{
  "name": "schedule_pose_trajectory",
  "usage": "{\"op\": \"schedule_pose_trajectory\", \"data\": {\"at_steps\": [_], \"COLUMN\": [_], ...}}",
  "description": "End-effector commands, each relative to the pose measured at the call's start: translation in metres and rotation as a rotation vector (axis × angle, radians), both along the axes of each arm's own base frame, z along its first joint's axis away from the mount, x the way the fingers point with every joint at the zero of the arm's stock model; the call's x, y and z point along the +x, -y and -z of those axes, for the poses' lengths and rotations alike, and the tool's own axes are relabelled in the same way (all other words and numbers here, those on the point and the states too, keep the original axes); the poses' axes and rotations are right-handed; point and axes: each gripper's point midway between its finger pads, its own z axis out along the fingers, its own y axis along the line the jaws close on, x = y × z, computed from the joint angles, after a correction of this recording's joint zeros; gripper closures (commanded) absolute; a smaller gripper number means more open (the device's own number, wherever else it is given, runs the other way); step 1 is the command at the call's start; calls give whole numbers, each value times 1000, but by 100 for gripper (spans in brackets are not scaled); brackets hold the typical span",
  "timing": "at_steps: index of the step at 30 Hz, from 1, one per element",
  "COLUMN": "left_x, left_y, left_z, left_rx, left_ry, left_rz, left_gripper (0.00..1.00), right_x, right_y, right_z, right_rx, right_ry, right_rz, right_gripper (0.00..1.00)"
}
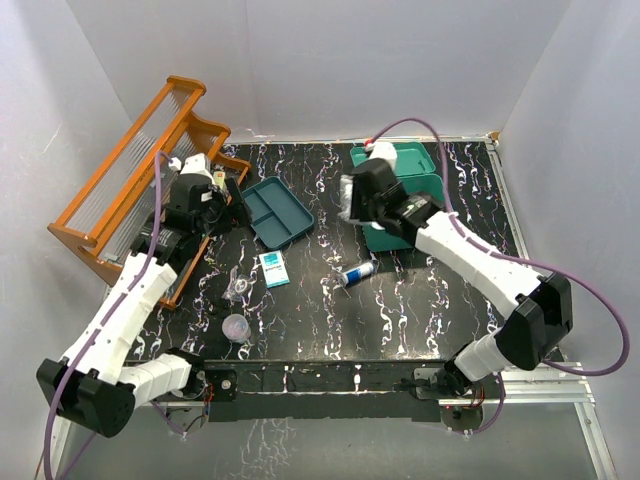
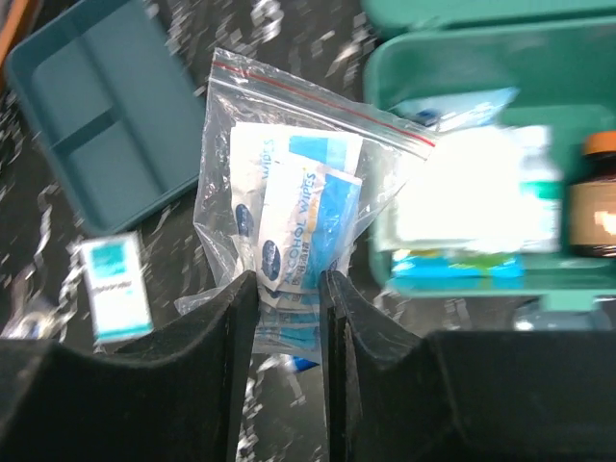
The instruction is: Organize the medicine kit
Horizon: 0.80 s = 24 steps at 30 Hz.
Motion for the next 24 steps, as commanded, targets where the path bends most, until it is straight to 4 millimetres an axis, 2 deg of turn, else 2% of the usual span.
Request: {"op": "schedule_pose_trajectory", "data": {"at_steps": [1, 6, 10, 17, 20, 24], "left_x": [20, 38, 50, 68, 78, 87], "left_y": [16, 34, 51, 70, 74, 77], "left_z": [-25, -19, -10, 1, 10, 14], "left_rx": [-42, -72, -105, -139, -138, -128], "left_ry": [67, 60, 47, 35, 16, 9], "left_rz": [49, 104, 158, 214, 215, 217], "left_gripper": [16, 16, 16, 16, 16, 16], "right_x": [35, 60, 71, 82, 88, 101], "right_y": [50, 98, 132, 132, 122, 140], "right_z": [-43, -40, -26, 16, 26, 28], "right_rx": [-18, -23, -15, -57, -34, -50], "right_ry": [107, 84, 48, -42, -61, -63], "right_rz": [60, 105, 115, 10, -34, 126], "right_gripper": [70, 70, 70, 70, 71, 66]}}
